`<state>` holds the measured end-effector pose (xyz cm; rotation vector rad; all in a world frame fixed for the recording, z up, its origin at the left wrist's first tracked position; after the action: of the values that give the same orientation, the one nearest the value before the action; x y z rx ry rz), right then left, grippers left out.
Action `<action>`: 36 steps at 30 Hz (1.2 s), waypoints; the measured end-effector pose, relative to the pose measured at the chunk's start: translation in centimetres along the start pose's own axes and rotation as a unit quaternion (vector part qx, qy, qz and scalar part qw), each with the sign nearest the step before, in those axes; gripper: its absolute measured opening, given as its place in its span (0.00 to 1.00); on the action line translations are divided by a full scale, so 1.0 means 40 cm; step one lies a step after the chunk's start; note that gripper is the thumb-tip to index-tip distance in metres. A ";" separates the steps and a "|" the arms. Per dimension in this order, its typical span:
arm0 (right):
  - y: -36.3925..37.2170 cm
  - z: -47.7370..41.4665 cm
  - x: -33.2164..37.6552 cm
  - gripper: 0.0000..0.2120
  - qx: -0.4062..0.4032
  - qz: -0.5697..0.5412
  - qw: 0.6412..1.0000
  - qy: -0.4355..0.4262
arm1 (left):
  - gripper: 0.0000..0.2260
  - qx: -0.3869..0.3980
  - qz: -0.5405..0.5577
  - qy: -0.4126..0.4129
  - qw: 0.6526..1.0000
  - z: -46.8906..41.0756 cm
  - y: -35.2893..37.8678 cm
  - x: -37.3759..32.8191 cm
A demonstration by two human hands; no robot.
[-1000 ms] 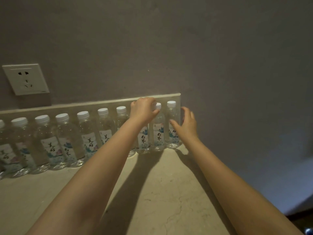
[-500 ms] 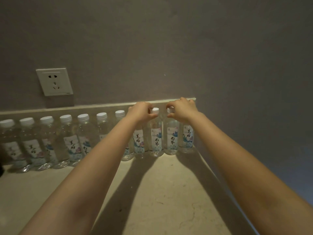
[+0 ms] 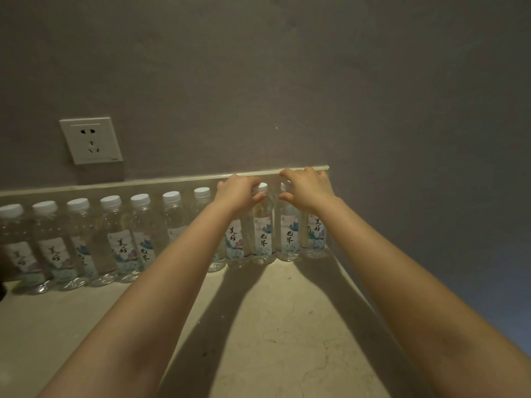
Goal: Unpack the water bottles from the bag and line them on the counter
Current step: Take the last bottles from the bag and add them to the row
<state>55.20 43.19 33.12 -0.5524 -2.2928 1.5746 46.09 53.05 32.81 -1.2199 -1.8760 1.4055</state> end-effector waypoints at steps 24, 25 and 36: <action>0.046 -0.102 0.442 0.24 0.057 0.016 0.991 -0.119 | 0.15 0.010 0.010 -0.121 0.993 0.174 -0.120 0.412; 0.048 -0.106 0.447 0.23 0.055 0.018 0.992 -0.116 | 0.14 0.019 0.002 -0.115 0.993 0.169 -0.117 0.409; 0.058 -0.109 0.437 0.20 0.041 0.014 0.992 -0.118 | 0.11 -0.024 -0.032 -0.042 0.998 0.162 -0.118 0.390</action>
<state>42.13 55.81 33.02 -0.3989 -2.3825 1.8249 31.74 63.14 33.07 -1.1297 -1.9978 1.4049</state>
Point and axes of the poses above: each hand's wrist, its own z-axis away from the middle knuckle, its own y-axis out of the palm, x = y × z, the point moved 10 cm from there along -z, towards the middle knuckle, and after that the axes turned 8 degrees about x, right-handed, at the moved point
